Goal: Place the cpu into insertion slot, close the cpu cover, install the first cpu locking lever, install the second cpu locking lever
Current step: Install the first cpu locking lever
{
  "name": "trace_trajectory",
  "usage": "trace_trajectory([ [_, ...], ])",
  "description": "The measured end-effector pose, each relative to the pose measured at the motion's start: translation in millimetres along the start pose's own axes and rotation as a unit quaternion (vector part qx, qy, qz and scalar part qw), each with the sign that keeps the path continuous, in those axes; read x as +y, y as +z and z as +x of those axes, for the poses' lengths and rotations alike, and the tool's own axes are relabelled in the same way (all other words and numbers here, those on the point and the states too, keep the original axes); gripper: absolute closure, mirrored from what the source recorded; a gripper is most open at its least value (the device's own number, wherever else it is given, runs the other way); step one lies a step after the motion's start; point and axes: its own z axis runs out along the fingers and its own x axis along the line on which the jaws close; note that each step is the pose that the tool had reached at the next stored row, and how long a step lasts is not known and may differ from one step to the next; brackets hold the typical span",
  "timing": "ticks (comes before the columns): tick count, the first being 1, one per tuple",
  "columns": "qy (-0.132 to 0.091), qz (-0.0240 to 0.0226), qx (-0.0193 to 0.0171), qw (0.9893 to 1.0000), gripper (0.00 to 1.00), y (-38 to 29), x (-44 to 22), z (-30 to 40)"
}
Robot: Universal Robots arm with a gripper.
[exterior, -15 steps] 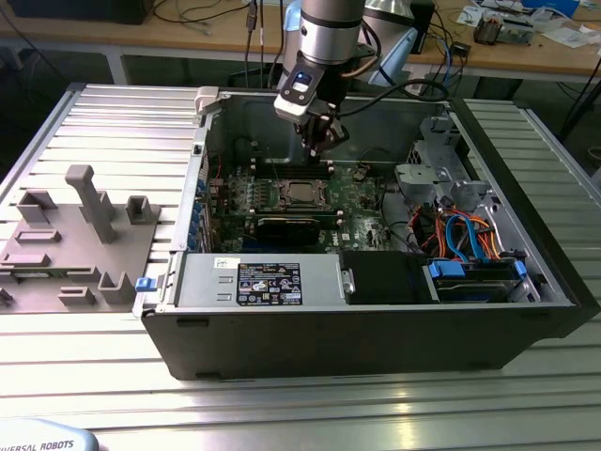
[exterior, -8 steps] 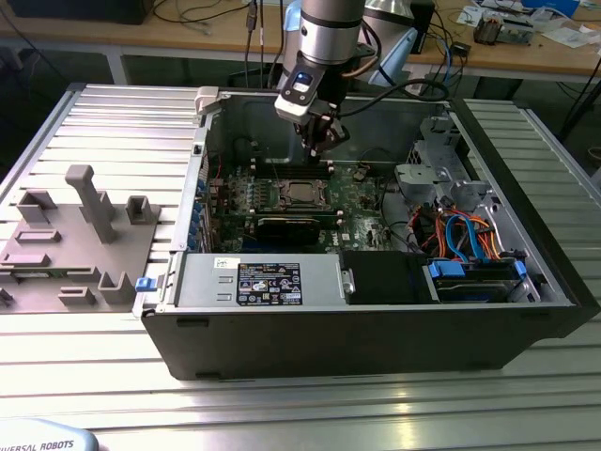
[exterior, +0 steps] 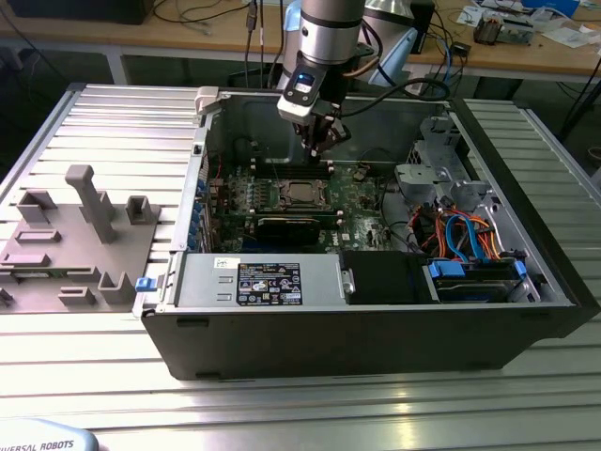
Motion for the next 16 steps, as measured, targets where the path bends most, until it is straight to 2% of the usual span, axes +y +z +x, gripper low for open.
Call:
trace_trajectory([
  [16, -0.016, -0.0003, -0.0005, 0.9999, 0.89, 0.0, 0.0, 0.0],
])
